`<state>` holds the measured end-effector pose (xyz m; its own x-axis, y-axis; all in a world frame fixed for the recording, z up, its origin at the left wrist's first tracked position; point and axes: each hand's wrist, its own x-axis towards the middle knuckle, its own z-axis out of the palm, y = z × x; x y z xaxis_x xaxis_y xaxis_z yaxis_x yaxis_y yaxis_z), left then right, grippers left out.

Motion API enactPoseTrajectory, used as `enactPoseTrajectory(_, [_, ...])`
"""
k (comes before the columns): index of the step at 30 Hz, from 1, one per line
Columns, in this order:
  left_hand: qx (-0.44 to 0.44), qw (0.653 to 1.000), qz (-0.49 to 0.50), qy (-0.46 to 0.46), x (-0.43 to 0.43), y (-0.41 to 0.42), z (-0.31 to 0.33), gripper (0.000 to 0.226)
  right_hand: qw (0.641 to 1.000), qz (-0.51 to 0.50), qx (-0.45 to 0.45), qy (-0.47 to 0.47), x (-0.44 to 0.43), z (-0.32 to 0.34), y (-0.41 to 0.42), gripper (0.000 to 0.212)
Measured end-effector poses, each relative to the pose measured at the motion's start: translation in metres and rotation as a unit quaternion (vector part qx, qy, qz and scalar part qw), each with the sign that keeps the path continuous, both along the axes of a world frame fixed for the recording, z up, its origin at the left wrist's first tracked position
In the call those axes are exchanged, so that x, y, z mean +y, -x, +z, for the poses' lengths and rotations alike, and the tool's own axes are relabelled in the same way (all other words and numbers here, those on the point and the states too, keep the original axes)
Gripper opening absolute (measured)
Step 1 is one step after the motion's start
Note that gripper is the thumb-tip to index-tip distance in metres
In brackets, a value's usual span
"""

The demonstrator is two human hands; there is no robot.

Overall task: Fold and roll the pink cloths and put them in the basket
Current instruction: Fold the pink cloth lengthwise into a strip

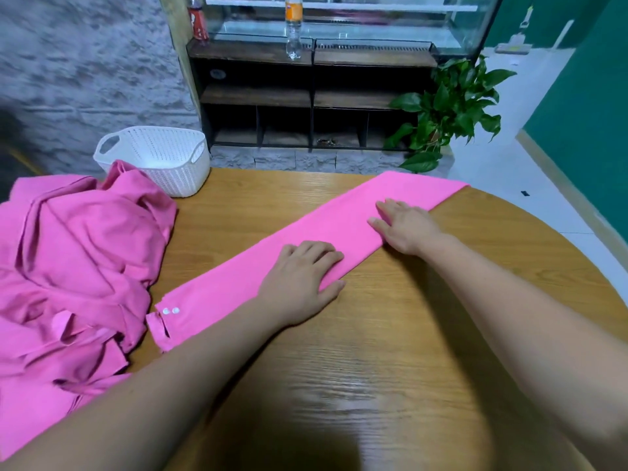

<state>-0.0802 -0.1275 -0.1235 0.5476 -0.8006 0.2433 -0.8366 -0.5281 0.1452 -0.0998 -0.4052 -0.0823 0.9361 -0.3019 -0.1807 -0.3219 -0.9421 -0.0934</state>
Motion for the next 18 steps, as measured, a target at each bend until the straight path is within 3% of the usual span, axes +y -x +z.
enactPoseTrajectory(13, [0.007, 0.998, -0.063, -0.016, 0.002, 0.013, -0.004, 0.052, 0.999, -0.032, 0.0, 0.034, -0.002, 0.01, 0.066, 0.069])
enactPoseTrajectory(18, [0.021, 0.995, -0.095, -0.016, 0.004, 0.018, -0.002, 0.049, 0.997, -0.042, 0.02, 0.066, 0.002, 0.007, 0.09, 0.076])
